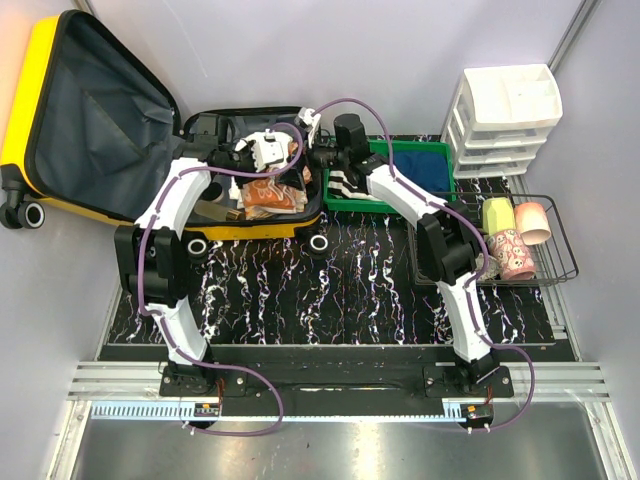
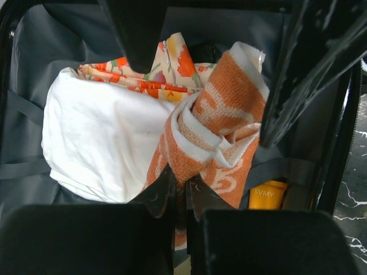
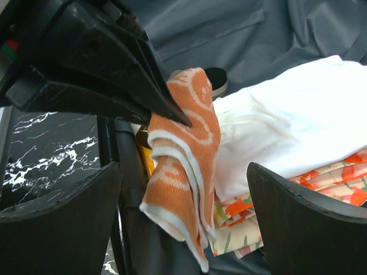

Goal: Open, take out, and arrange the luggage

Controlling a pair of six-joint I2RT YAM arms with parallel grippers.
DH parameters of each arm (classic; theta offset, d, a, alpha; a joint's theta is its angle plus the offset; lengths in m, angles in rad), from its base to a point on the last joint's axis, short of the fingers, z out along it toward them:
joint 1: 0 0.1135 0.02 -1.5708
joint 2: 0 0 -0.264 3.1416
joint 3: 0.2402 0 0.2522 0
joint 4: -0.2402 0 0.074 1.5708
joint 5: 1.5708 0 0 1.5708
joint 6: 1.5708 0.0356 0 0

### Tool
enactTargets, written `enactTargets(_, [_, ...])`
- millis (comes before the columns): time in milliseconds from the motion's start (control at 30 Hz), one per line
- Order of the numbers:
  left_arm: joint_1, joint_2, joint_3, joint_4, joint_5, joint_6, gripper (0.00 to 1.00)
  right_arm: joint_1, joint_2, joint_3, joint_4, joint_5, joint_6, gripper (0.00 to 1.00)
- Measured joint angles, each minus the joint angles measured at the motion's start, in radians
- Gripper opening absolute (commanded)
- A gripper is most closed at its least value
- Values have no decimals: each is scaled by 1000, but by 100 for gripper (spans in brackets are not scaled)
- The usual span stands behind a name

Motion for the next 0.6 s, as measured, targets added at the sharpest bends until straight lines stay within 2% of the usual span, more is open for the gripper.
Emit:
enactTargets(133, [-12,0,0,14,7,-24,0,2,0,-12,60,19,20,92])
enactTargets(267, [-21,-1,0,22,21,-46,0,1,0,-29,109,25,30,76])
enactTargets(300, [-23,-2,0,23,23,-50,0,1,0,-36,118,27,32,65])
enactTargets(333, [-26,-3,0,24,24,-53,0,1,0,-47,123,28,34,60])
enactTargets(367, [-28,-5,0,25,26,-55,0,1,0,-53,124,29,31,48])
enactTargets(400, [-29,-8,0,26,27,-58,0,1,0,-59,124,27,37,42])
enactTargets(467, [-32,-11,0,27,27,-65,0,2,0,-65,121,27,41,22])
enactTargets(500, [-33,-11,0,28,27,-68,4,2,0,-65,121,23,42,2])
enactTargets(533, [-33,-11,0,31,27,-71,13,1,0,-65,121,19,41,0])
enactTargets(567, [-33,-11,0,33,27,-76,37,1,0,-65,122,15,44,0])
enactTargets(600, [-33,-12,0,32,27,-80,50,2,0,-65,120,16,46,0])
